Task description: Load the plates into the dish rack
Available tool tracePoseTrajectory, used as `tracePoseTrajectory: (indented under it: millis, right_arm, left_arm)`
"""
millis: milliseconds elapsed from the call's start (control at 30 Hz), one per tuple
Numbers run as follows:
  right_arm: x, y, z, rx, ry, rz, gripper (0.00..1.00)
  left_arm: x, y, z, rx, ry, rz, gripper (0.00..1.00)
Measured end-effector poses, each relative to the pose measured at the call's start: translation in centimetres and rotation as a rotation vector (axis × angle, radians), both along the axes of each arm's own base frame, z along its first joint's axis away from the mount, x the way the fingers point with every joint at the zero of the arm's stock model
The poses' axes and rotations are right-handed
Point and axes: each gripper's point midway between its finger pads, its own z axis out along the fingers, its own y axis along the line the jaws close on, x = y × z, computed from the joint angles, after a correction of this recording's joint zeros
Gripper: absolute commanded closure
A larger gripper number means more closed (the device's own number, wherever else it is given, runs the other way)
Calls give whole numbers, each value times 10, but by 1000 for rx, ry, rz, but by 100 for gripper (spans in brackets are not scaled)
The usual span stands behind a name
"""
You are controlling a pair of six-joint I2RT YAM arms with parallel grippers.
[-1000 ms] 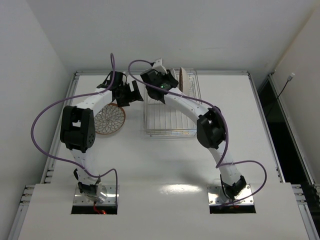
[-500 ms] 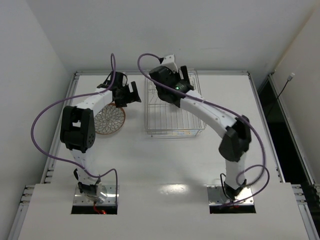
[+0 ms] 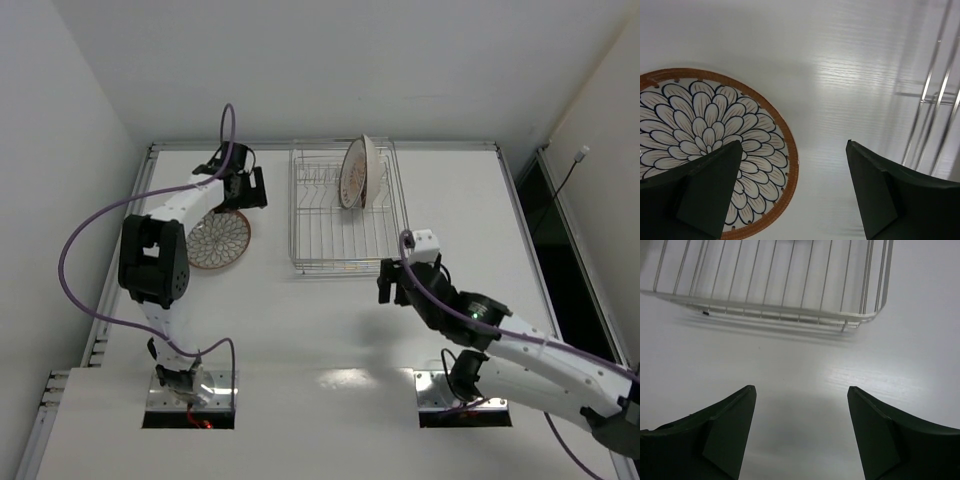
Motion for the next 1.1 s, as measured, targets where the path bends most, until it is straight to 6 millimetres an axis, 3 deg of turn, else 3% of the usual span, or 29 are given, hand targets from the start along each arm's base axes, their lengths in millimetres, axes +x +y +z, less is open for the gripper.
tracePoseTrajectory:
  millis: [100,300,467,700,767,800,833,1033,1100]
  right_arm:
    - [-23,-8,-23,66,43,14,30]
    - [-41,-14,-36,192,99,-34,30]
    - [-61,-17,-80,210,200,-26,30]
    - [-66,-15,-78,288,202,-25,29]
    - [-67,-15,-80,293,207,-25,29]
    - [-68,-14,-81,294,212,-25,29]
    - [-68,-14,-82,294,216,-24,29]
    - [-70,-14,-87,278,237,-23,29]
    - [-70,-14,-87,279,238,-24,29]
  left_arm:
    - [0,3,-15,71,39,2,17]
    - [-16,2,-46,176,138,-18,17]
    - [-23,7,-64,228,193,-20,21]
    - [-24,16,-79,289,244,-10,31]
    - [-21,18,-78,305,245,-2,42]
    - [-20,20,-79,316,247,0,63]
    - [-18,19,-80,315,244,7,71]
    - [-20,37,-80,452,272,0,98]
    - [-21,44,-75,496,279,1,100]
